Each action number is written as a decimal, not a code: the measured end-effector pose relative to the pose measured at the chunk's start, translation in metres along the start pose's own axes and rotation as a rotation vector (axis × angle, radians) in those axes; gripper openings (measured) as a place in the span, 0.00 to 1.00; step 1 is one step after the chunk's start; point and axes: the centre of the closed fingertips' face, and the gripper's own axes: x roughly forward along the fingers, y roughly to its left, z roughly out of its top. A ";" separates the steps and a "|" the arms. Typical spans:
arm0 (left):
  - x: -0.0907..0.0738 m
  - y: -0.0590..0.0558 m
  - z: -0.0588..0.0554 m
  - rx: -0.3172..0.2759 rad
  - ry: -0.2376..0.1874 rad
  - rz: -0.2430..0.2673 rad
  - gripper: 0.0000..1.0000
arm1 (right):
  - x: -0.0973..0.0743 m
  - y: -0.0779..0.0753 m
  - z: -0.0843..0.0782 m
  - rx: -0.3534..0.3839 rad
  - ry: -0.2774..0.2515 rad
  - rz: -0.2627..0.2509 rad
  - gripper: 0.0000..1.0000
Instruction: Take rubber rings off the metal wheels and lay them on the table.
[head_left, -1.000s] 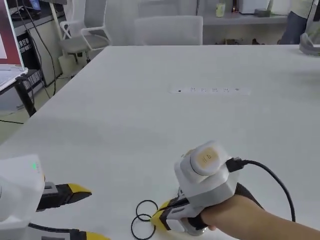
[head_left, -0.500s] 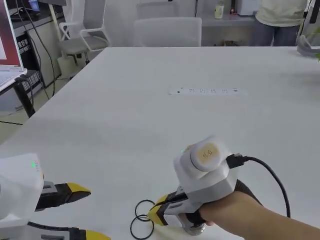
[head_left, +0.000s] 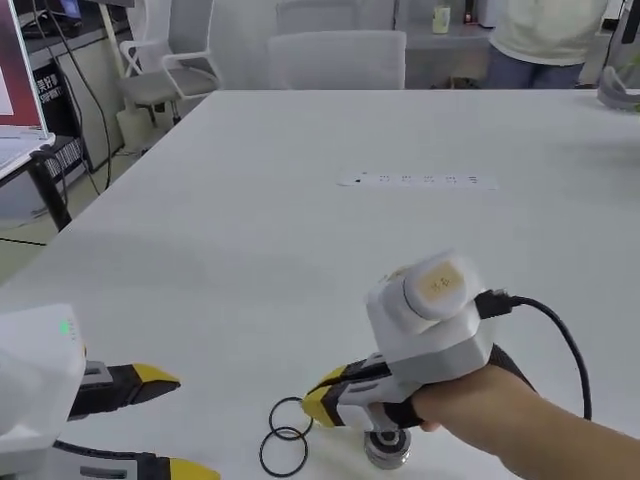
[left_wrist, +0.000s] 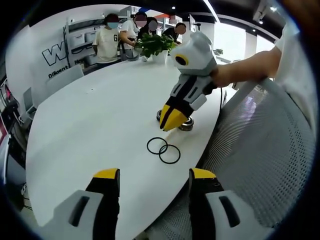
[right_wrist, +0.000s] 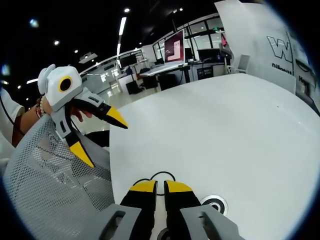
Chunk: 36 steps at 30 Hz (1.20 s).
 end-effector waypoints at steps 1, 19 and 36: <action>0.000 0.000 0.000 -0.001 -0.001 0.002 0.53 | -0.001 -0.001 0.002 0.008 -0.010 -0.001 0.03; 0.000 0.001 0.000 -0.008 -0.003 0.008 0.52 | -0.038 -0.018 0.041 0.067 -0.167 -0.037 0.04; 0.000 0.001 0.002 -0.011 -0.012 0.009 0.52 | -0.061 -0.036 0.040 0.074 -0.190 -0.070 0.05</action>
